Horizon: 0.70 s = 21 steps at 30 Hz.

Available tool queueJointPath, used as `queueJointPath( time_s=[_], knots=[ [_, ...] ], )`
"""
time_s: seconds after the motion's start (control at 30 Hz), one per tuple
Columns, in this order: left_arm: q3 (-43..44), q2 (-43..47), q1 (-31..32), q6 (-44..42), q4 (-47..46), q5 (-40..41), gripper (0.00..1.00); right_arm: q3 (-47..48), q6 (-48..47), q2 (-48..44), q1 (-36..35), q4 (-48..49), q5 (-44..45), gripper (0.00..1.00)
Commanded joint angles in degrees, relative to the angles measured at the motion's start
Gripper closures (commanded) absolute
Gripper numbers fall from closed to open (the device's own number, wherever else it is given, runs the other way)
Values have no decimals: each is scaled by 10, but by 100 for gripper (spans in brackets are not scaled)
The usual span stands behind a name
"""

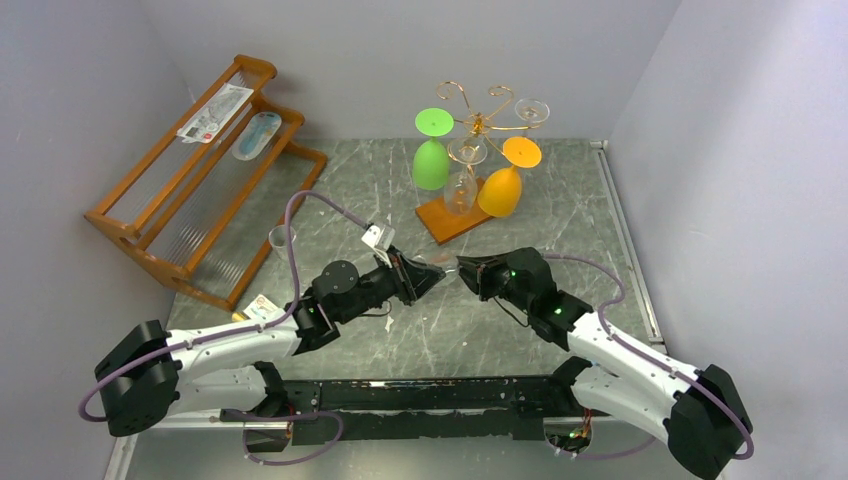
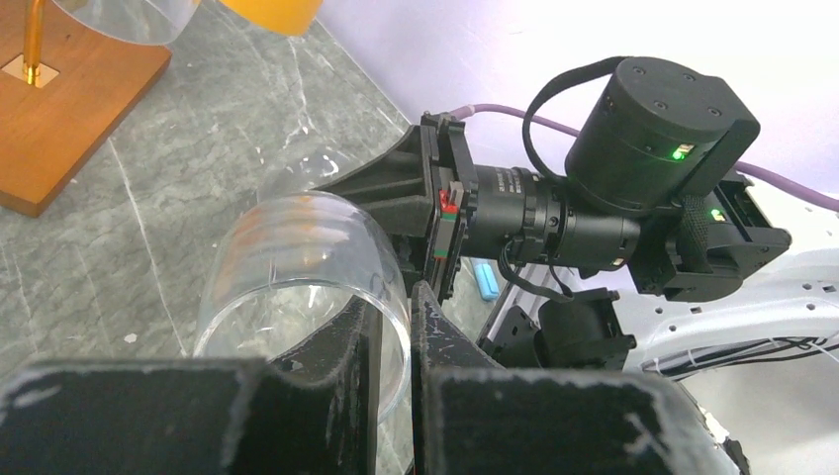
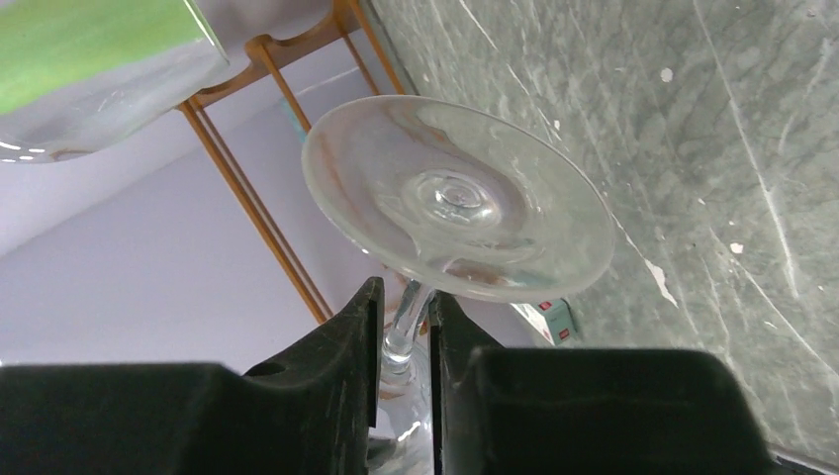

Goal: Place the wine glass upside down on the wine glass rack

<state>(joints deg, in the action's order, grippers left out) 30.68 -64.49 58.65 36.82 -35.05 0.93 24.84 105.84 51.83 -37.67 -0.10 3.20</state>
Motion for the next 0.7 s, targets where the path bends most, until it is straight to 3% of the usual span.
queueJointPath(
  time_s=[0.0,0.17,0.27,0.37,0.47,0.67],
  knots=[
    [-8,0,6,-1,-64,-26,95,8,1,10,-6,27,-6,84],
    [-15,-2,7,2,-61,-27,86,10,-1,10,-6,27,-1,100],
    [-22,11,7,19,-36,-11,73,9,-8,2,-6,12,14,100],
    [-30,39,7,34,-11,22,48,18,-27,-9,-6,-39,36,100],
    [-31,69,7,48,31,41,32,9,-37,-28,-6,-60,55,100],
    [-32,134,7,60,104,68,17,-18,-101,-56,-6,-64,78,100]
  ],
)
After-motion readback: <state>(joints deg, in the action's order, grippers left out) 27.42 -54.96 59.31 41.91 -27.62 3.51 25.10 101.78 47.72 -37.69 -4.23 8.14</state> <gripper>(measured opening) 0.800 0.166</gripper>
